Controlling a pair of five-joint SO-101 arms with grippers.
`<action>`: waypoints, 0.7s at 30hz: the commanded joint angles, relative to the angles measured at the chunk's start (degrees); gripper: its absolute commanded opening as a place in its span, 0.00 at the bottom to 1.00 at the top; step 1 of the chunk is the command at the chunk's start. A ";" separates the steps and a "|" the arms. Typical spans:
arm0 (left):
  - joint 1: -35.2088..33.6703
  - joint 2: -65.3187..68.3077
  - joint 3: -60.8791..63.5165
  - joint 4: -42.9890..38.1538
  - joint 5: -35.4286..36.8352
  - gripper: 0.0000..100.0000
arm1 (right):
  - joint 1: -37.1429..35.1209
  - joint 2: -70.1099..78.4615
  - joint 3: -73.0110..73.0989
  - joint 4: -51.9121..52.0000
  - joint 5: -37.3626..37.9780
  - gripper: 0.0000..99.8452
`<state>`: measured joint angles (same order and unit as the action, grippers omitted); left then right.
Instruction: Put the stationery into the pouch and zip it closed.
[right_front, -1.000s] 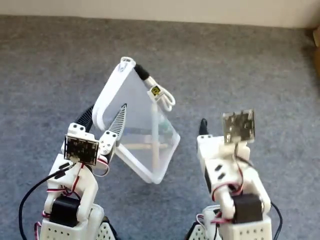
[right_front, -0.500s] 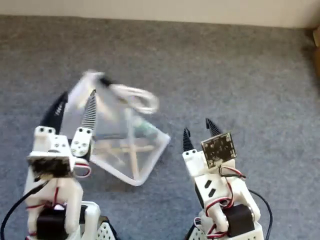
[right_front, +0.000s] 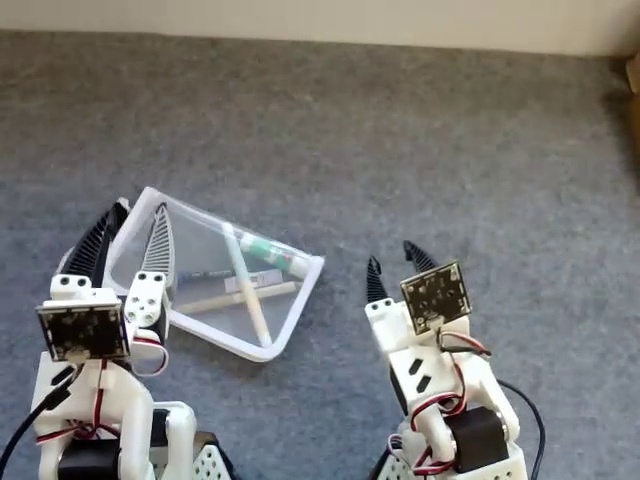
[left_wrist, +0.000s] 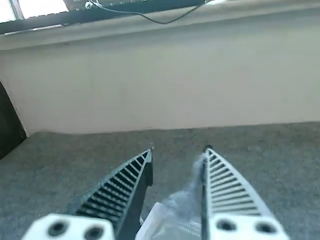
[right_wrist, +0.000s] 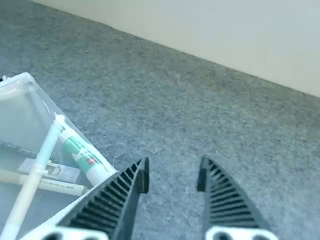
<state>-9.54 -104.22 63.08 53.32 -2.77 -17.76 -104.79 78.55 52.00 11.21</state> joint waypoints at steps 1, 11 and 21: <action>-0.13 -0.31 -2.68 2.90 0.35 0.05 | 1.80 -0.57 -0.66 -1.19 0.88 0.03; 6.20 -0.31 -1.80 6.24 0.35 0.01 | 9.27 -0.57 -4.53 -1.19 0.53 0.03; 10.77 -0.31 6.73 5.63 0.09 0.01 | 9.45 -0.57 -5.14 -1.10 0.97 0.03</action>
<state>0.13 -104.22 68.26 60.18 -2.77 -9.14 -104.79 77.49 52.00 11.47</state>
